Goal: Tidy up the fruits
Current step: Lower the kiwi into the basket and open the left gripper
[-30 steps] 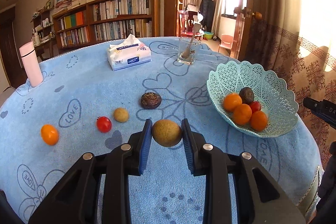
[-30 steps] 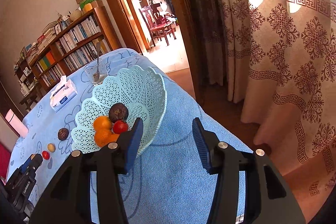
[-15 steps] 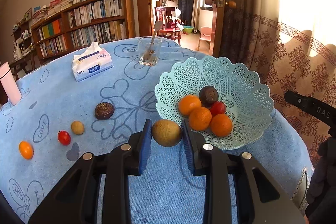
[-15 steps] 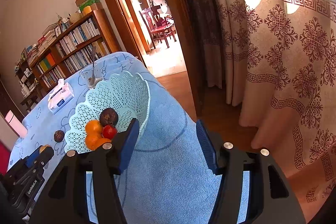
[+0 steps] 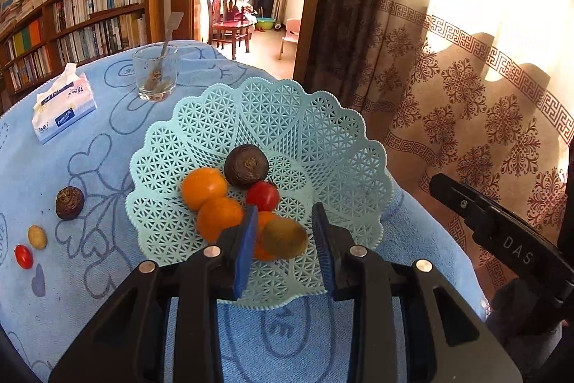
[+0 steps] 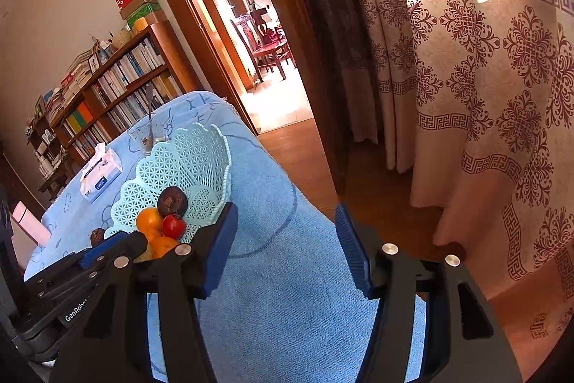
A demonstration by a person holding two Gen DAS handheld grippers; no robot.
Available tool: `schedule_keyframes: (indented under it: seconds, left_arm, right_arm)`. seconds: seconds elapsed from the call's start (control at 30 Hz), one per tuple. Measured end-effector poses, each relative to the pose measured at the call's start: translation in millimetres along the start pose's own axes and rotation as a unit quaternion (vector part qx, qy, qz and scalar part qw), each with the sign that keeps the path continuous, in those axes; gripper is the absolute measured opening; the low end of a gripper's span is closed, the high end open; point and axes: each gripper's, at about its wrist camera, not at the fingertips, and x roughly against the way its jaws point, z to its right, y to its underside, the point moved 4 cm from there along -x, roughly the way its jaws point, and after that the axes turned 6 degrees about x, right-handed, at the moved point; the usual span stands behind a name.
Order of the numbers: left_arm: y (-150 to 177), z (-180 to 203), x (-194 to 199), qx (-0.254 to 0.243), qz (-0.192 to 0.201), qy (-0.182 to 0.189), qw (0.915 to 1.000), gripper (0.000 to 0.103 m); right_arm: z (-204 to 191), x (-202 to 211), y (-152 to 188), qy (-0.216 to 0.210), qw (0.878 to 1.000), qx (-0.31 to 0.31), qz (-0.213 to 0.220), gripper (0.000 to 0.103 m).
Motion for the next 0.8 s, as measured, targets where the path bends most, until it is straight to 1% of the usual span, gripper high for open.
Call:
schedule_keyframes:
  seconds: [0.03,0.07,0.2,0.33,0.5,0.63,0.67,0.7,0.8]
  left_arm:
    - [-0.4,2.1,-1.3,0.004,-0.002,0.007,1.0,0.062]
    - [-0.8,2.3,-1.0,0.011,0.001,0.011,0.9999,0.068]
    - [1.3,-1.8,-1.2,0.017,-0.001,0.009,0.9998,0.068]
    - [2.8,-16.2,6.1,0.029,0.005,-0.004,0.9996,0.068]
    - [4.0,-37.1,15.8,0.045,0.016,-0.027,0.9985,0.069]
    - [5.5,-51.1,20.9,0.054,0.022,-0.052,0.9969,0.076]
    - [5.9,-54.4,22.1,0.054,0.024,-0.06,0.9964,0.077]
    - [6.3,-57.0,23.4,0.054,0.027,-0.067,0.9959,0.079]
    - [7.2,-63.2,28.8,0.053,0.037,-0.087,0.9941,0.087]
  right_arm:
    - [1.4,0.2,0.2,0.0,1.0,-0.001,0.0,0.058]
    - [2.6,0.7,0.4,0.001,1.0,-0.001,0.0,0.058]
    - [6.5,1.5,0.2,0.002,1.0,-0.005,0.0,0.058]
    - [5.8,0.4,1.0,0.0,1.0,-0.005,-0.002,0.058]
    - [-4.9,1.3,4.9,-0.008,1.0,0.005,-0.004,0.058]
    - [-13.5,2.5,8.3,-0.015,1.0,0.014,-0.007,0.06]
    - [-15.4,2.6,9.2,-0.016,1.0,0.015,-0.008,0.064]
    - [-16.8,2.9,10.0,-0.016,1.0,0.016,-0.007,0.066]
    - [-19.4,2.5,12.4,-0.016,1.0,0.02,-0.011,0.066]
